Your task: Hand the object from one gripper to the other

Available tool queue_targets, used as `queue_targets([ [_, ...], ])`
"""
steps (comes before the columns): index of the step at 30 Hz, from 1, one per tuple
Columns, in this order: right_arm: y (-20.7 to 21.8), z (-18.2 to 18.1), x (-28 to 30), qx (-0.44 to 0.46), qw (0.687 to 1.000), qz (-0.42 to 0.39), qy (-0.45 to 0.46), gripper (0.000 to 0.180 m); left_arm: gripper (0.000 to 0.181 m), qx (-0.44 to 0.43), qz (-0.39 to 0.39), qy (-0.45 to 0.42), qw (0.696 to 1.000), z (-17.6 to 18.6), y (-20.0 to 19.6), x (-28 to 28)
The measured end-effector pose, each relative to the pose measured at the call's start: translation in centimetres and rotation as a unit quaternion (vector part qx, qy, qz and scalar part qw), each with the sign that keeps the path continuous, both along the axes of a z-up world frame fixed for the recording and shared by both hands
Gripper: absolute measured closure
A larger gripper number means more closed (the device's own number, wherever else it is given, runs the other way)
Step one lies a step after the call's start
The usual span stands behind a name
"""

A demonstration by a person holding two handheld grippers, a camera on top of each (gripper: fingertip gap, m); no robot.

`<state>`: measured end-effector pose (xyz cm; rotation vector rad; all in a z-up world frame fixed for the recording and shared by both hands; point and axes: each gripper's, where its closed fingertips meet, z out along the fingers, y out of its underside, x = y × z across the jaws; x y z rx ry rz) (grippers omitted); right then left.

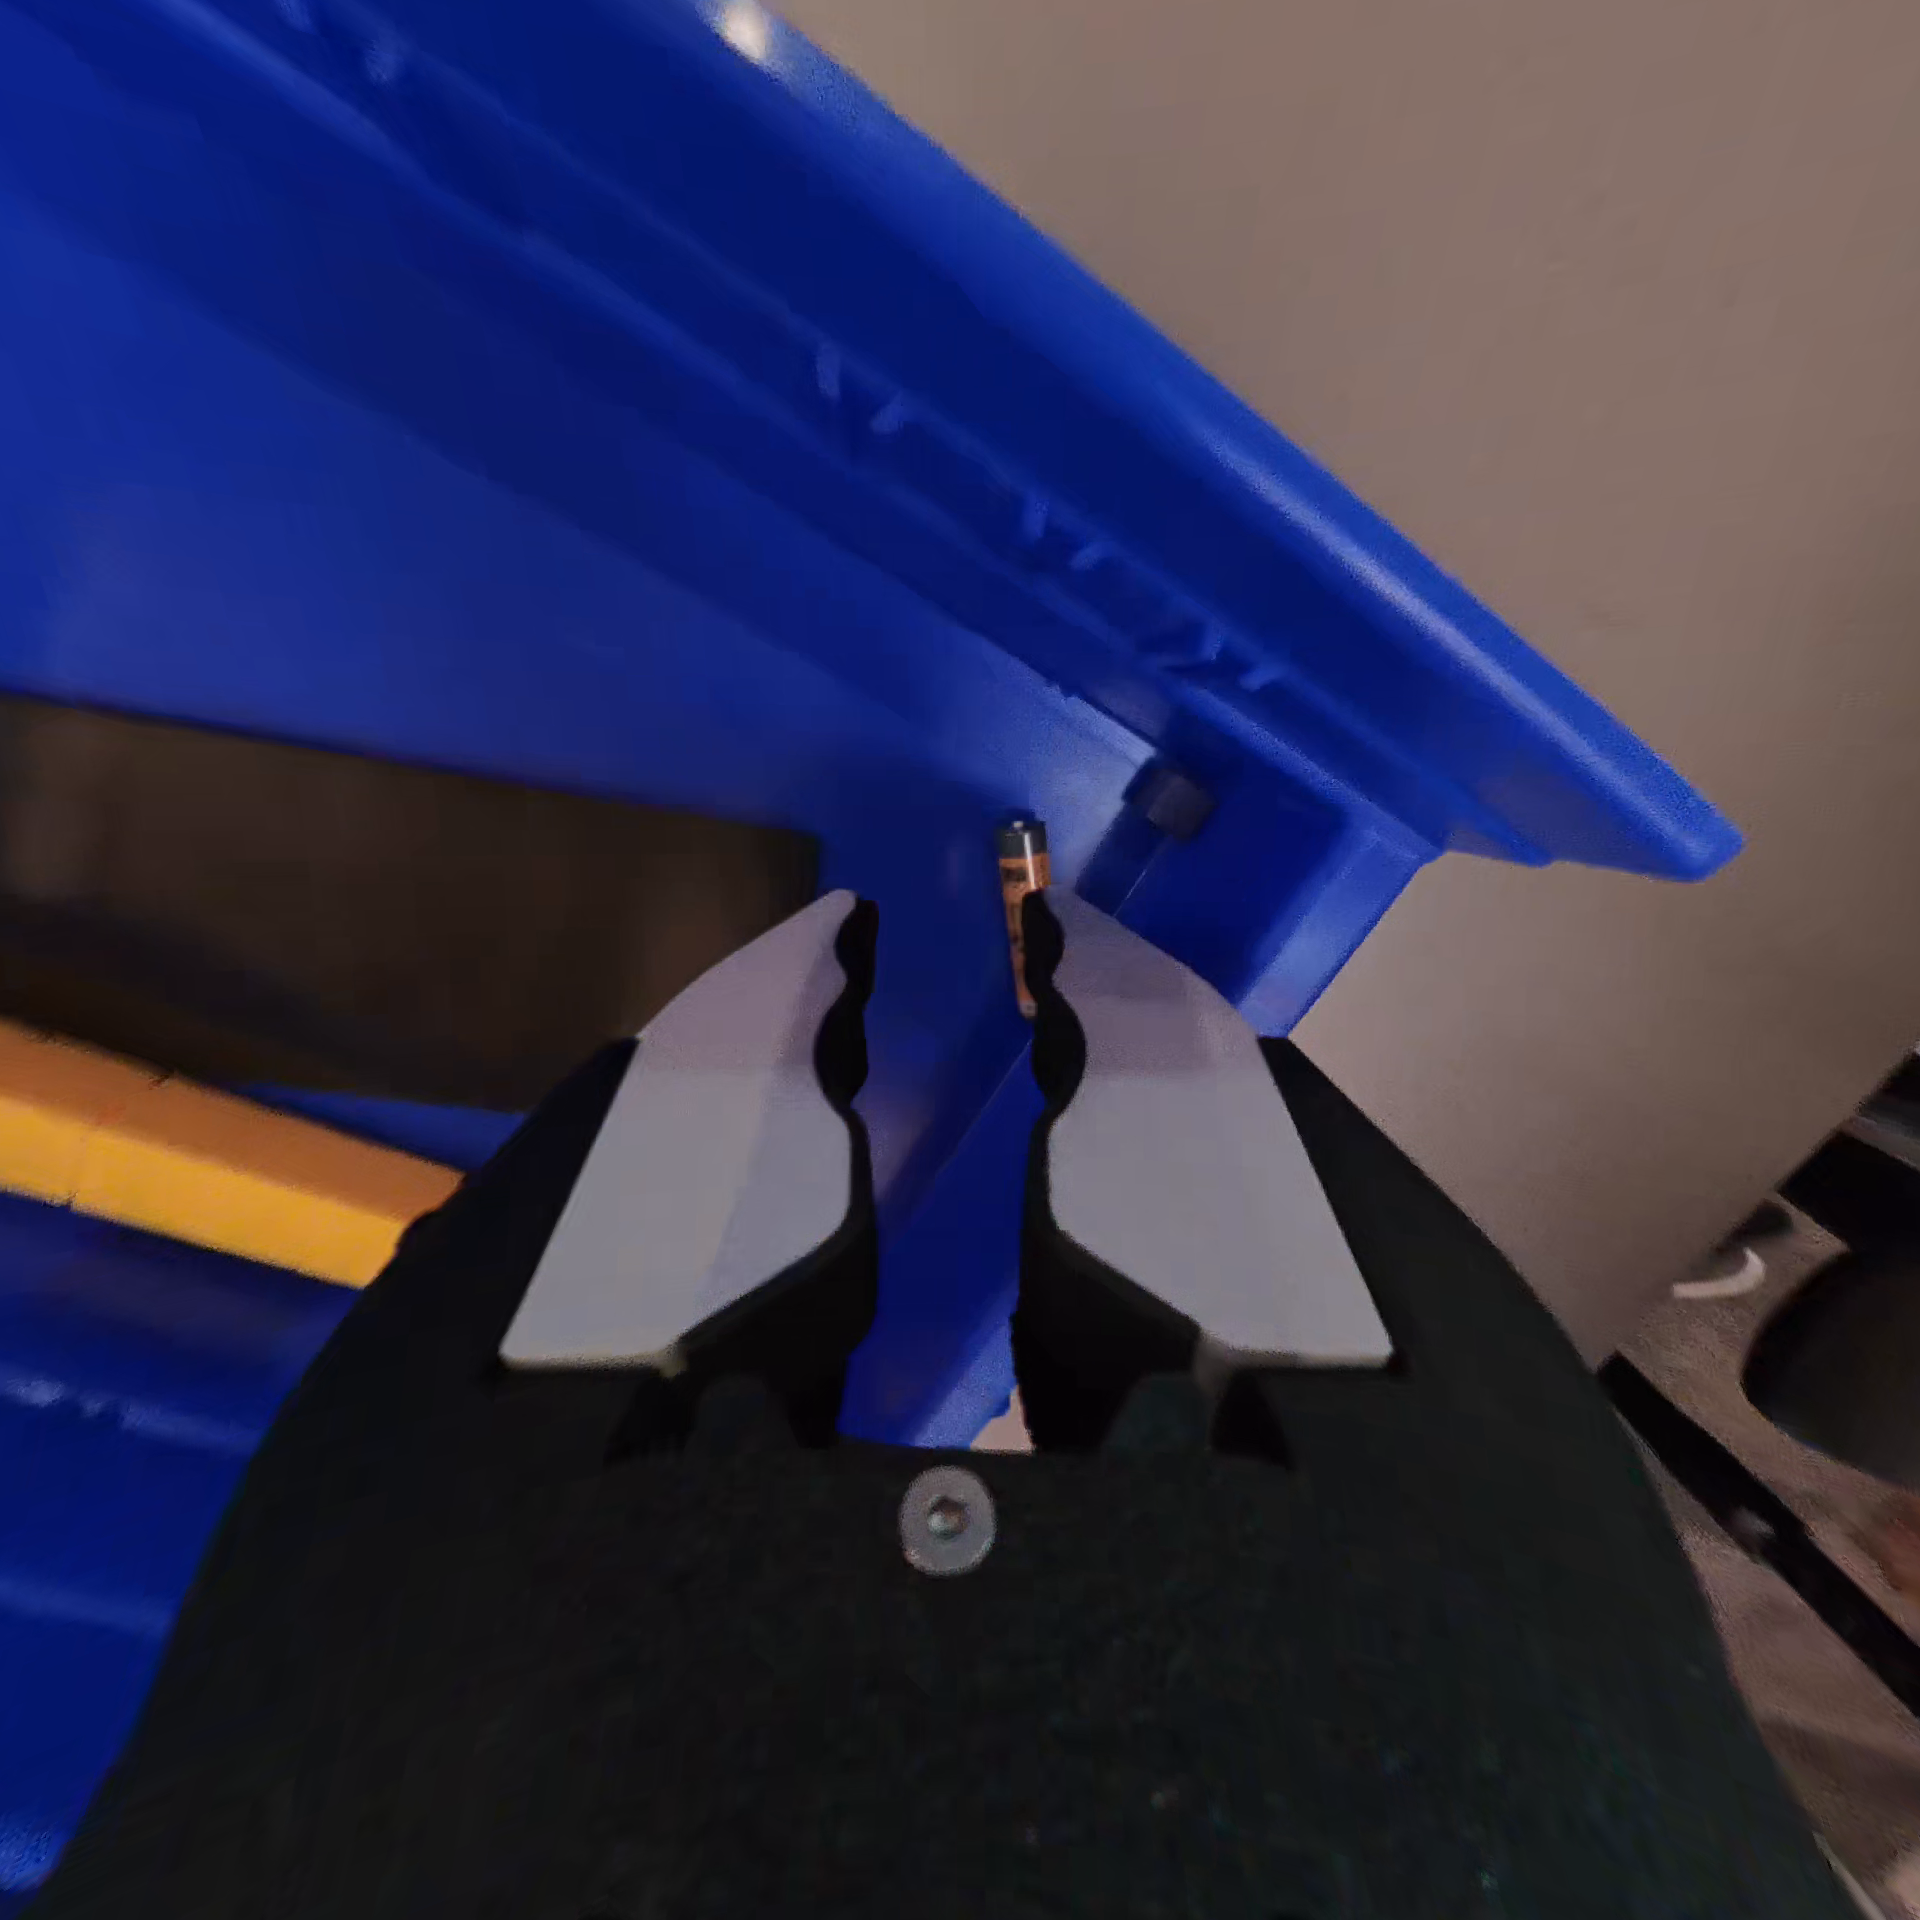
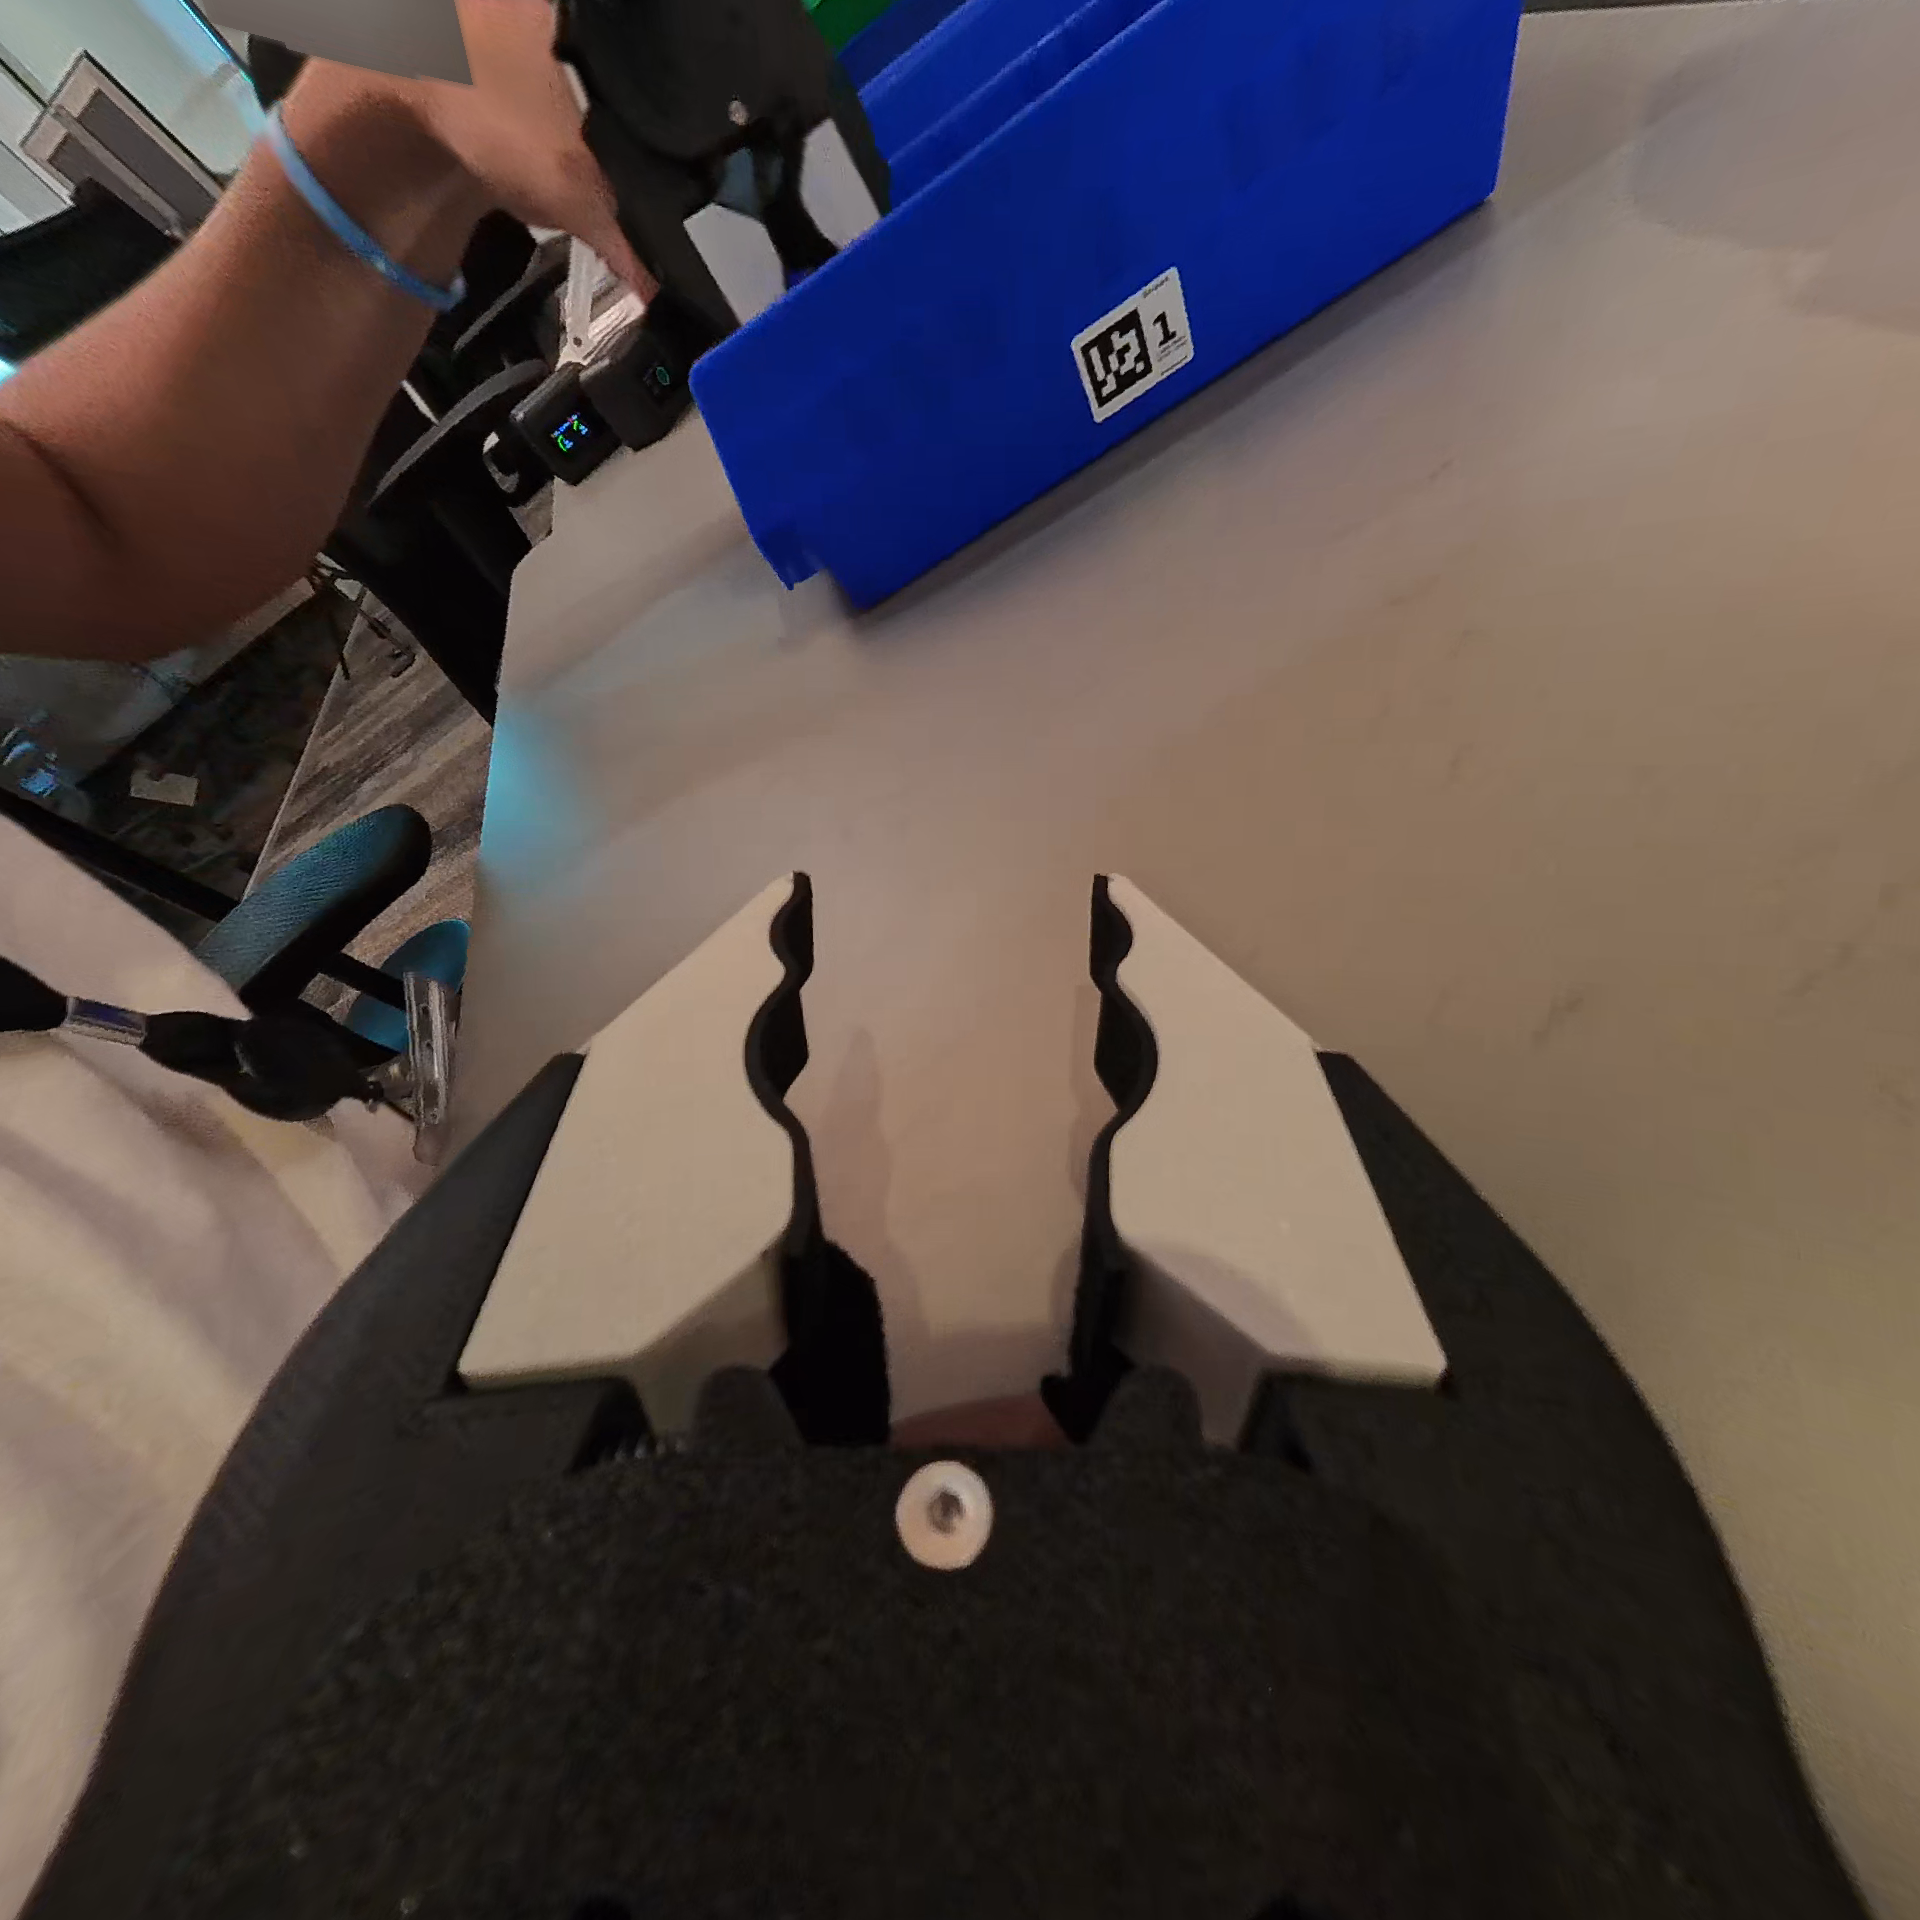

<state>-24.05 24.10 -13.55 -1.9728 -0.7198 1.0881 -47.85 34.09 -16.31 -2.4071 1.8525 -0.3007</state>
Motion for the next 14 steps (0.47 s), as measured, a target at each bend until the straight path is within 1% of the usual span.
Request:
queue_targets([
  [4, -0.4, -0.3, 0.4, -0.002, 1.0, 0.001, -0.005, 0.126, 0.149, -0.048, -0.004, 0.001, 0.999, -0.5, 0.1, 0.7],
  [8, -0.4, -0.4, 0.4, -0.007, 1.0, 0.006, -0.004, 0.126, 0.143, -0.072, -0.014, 0.037, 0.997, -1.4, -0.8, 0.1],
  [10, -0.4, -0.4, 0.3, -0.01, 1.0, 0.009, -0.002, 0.126, 0.14, -0.076, -0.015, 0.044, 0.996, -1.6, -1.2, 0.0],
  [14, -0.6, -0.6, 0.0, -0.016, 1.0, 0.02, -0.001, 0.126, 0.14, -0.083, -0.001, 0.055, 0.995, -1.9, -1.0, -0.2],
])
